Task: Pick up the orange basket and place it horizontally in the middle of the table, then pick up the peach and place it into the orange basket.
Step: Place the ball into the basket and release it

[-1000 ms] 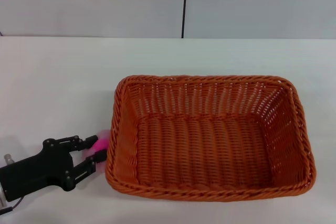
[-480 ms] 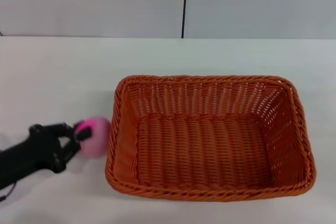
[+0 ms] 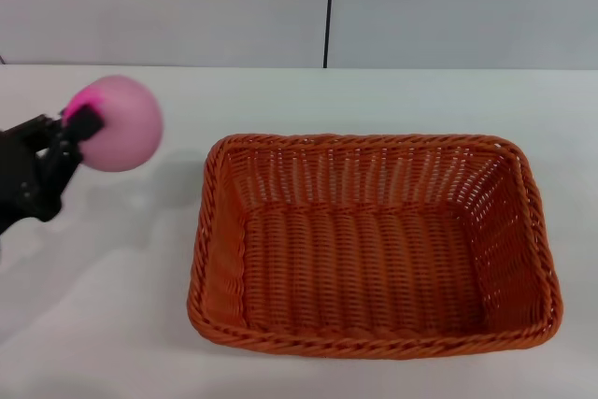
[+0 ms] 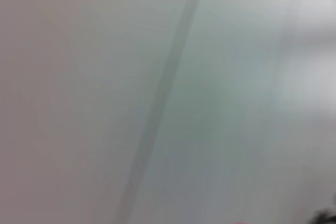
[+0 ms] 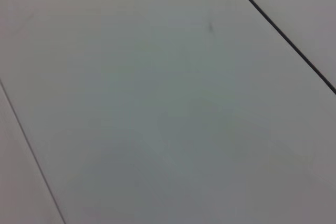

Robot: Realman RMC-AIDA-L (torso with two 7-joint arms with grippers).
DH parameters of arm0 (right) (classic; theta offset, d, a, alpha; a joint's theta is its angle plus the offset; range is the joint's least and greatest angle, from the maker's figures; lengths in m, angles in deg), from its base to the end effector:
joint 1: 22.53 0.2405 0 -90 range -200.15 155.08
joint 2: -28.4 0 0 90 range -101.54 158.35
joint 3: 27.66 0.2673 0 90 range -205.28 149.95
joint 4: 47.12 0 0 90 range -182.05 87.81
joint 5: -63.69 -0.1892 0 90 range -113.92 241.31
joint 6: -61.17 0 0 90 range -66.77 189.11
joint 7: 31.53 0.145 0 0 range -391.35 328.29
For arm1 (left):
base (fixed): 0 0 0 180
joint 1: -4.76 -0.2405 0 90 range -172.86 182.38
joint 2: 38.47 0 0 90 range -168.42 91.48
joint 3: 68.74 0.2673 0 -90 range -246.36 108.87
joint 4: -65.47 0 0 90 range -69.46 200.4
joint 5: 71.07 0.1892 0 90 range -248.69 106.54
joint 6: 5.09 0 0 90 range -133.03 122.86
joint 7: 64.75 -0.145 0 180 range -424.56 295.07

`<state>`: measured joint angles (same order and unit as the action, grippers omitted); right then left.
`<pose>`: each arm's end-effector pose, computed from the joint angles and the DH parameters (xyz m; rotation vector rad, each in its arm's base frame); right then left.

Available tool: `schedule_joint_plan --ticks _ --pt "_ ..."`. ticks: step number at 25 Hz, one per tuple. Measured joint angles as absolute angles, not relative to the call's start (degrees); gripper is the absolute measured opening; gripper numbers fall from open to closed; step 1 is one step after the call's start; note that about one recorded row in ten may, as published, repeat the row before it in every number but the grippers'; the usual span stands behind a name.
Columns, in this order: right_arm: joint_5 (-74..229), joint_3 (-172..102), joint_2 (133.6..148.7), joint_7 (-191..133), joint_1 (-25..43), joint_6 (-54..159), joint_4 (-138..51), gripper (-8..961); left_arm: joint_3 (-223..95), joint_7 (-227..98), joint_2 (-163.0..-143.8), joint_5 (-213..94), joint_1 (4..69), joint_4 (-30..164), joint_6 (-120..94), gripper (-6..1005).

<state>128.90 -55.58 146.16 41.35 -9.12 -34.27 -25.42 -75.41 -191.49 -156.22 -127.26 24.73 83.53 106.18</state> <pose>0.3318 0.2564 0.0909 -1.5883 0.7787 1.4695 -0.3035 0.2325 0.0306 -2.1448 -0.5392 -1.2985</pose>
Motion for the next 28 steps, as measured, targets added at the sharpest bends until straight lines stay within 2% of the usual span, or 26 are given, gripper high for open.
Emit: schedule_joint_plan --ticks 4,10,25,28 --pt "128.91 -55.65 145.97 41.27 -8.79 -34.20 -26.26 375 -66.91 -191.14 -156.46 -125.92 28.96 81.20 109.91 51" --pt "128.96 -55.71 145.97 41.19 -8.64 -34.13 -26.32 375 -59.30 -190.24 -157.01 -126.00 32.43 76.66 105.60 42" --pt "129.09 -55.75 146.00 41.15 -8.23 -34.09 -27.17 375 -62.13 -190.83 -156.78 -126.79 31.34 75.84 105.26 423" --pt "129.04 -55.43 146.11 41.15 -8.21 -34.10 -27.17 375 -67.06 -190.99 -156.71 -126.82 29.96 75.84 105.31 524"
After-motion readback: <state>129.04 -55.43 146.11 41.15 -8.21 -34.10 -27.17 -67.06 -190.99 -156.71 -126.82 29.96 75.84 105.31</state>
